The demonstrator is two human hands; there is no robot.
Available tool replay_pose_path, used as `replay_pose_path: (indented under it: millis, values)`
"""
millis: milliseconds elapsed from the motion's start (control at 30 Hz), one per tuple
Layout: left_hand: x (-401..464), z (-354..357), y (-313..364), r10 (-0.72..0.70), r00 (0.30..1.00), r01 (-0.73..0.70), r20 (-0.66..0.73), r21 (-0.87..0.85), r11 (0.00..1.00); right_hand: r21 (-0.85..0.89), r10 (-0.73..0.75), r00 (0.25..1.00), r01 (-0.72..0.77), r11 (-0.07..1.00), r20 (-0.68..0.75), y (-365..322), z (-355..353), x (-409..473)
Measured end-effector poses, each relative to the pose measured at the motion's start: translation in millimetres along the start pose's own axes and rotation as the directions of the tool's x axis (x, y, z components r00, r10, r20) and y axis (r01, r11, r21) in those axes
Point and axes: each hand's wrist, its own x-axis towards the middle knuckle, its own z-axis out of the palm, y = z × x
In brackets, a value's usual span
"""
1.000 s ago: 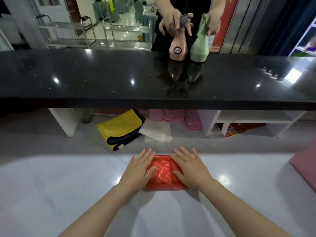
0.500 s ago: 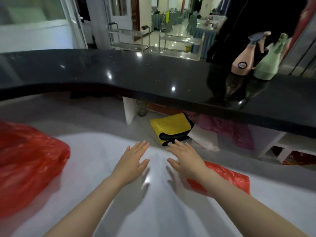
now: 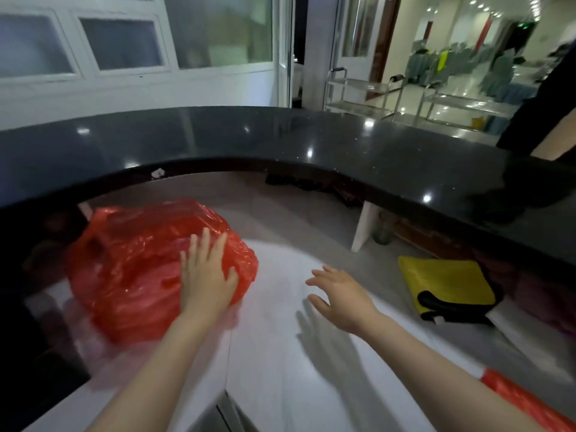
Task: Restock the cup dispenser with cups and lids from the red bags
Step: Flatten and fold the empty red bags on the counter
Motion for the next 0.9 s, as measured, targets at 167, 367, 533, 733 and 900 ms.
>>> replay_pose_path:
  millis: [167, 367, 533, 733, 900]
  values:
    - [7, 7, -41, -0.241, 0.902, 0.273, 0.357, -0.04, 0.961, 0.013, -0.04, 0.999, 0.04, 0.999, 0.0, -13, -1, 30]
    - [-4, 21, 7, 0.085, 0.892, 0.245, 0.445, -0.632, 0.735, 0.168, -0.014, 0.978, 0.05, 0.984, -0.209, -17, -13, 25]
    - [-5, 24, 65, 0.151, 0.879, 0.284, 0.453, -0.75, 0.598, 0.371, 0.141, 0.802, 0.106, 0.922, -0.58, -29, -39, -2]
    - [-26, 16, 116, 0.259, 0.794, 0.248, 0.55, -0.681, 0.689, 0.232, 0.159, 0.953, -0.099, 0.968, -0.257, -12, -58, -22]
    - [-49, 3, 125, 0.209, 0.881, 0.08, 0.424, -0.568, 0.819, -0.115, 0.338, 0.937, -0.327, 0.938, 0.087, 32, -47, -60]
